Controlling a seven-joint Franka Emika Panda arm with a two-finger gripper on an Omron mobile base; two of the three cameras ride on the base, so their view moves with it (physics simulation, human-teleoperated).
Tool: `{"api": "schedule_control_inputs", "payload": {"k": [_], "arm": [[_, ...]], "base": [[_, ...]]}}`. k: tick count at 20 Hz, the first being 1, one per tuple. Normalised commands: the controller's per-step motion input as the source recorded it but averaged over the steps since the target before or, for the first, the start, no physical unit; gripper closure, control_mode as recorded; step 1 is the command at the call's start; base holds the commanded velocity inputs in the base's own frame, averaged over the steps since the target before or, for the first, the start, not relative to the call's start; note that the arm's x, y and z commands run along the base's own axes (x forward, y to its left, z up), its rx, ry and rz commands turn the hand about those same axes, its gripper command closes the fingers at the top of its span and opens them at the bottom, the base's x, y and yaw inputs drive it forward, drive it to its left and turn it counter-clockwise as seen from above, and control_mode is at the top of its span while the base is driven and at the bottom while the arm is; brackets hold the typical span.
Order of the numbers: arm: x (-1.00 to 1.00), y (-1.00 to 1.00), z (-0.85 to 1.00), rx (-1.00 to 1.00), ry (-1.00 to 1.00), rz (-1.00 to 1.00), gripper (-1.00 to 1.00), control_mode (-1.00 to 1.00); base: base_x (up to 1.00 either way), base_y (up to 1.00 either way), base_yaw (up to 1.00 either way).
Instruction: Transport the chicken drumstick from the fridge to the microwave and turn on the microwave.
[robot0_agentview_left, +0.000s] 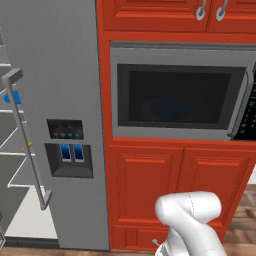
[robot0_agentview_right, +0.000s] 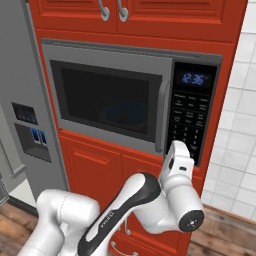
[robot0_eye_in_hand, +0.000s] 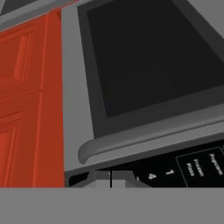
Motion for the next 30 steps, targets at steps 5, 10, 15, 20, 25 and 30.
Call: {"api": "schedule_control_inputs", "payload": {"k": [5,10,15,20,25,30], "arm": [[0.13,0.0,-0.04,0.0,0.0,0.0,1.0,-1.0],[0.33,0.0,-0.04,0.0,0.0,0.0,1.0,-1.0],[0.31,0.0,-0.14,0.0,0.0,0.0,1.0,-1.0],[0.3,0.0,-0.16,0.0,0.0,0.0,1.0,-1.0],[0.31,0.0,-0.11,0.0,0.0,0.0,1.0,-1.0],[0.25,-0.06,-0.1,0.0,0.0,0.0,1.0,-1.0]], "base": [[0.0,0.0,0.0],[0.0,0.0,0.0],[0.0,0.0,0.0],[0.0,0.0,0.0],[0.0,0.0,0.0],[0.0,0.0,0.0]]}}
